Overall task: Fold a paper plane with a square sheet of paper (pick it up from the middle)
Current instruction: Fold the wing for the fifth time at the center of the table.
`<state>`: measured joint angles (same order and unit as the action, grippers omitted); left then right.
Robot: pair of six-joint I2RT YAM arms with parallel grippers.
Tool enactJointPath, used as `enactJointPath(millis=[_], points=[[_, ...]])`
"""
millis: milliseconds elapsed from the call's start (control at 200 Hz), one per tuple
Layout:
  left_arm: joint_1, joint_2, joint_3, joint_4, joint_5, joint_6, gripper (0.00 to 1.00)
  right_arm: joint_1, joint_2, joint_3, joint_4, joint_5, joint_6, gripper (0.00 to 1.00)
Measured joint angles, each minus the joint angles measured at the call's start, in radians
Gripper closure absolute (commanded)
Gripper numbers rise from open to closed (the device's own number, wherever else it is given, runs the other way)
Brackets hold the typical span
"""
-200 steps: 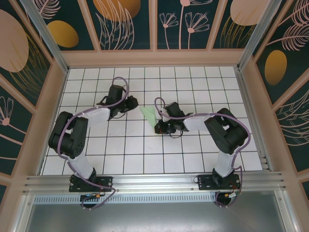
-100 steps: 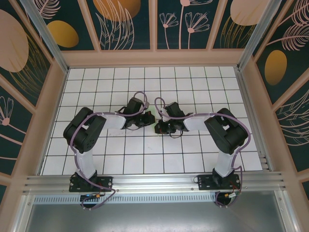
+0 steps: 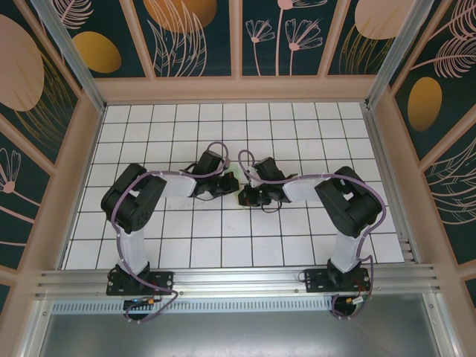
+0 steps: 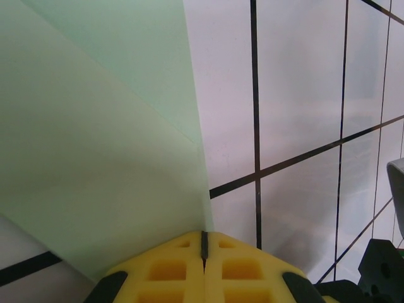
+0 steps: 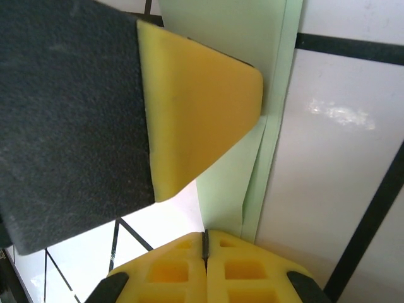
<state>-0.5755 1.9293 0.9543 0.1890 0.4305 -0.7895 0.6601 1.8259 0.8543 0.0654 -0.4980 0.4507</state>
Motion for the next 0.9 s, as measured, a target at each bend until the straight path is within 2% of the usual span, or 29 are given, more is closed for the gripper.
enactJointPath(millis=[285, 635, 806, 901], points=[[0.117, 0.029, 0.048, -0.029, -0.006, 0.048, 0.93, 0.0, 0.0, -0.006, 0.011, 0.0, 0.0, 0.94], [0.215, 0.075, 0.12, -0.053, 0.009, 0.106, 0.92, 0.0, 0.0, -0.006, 0.011, 0.0, 0.0, 0.93], [0.266, 0.077, 0.136, -0.061, -0.048, 0.114, 0.89, 0.0, -0.002, -0.002, 0.01, 0.0, 0.0, 0.92], [0.294, 0.077, 0.158, -0.083, -0.115, 0.124, 0.86, 0.0, -0.002, 0.008, -0.004, 0.0, 0.001, 0.91]])
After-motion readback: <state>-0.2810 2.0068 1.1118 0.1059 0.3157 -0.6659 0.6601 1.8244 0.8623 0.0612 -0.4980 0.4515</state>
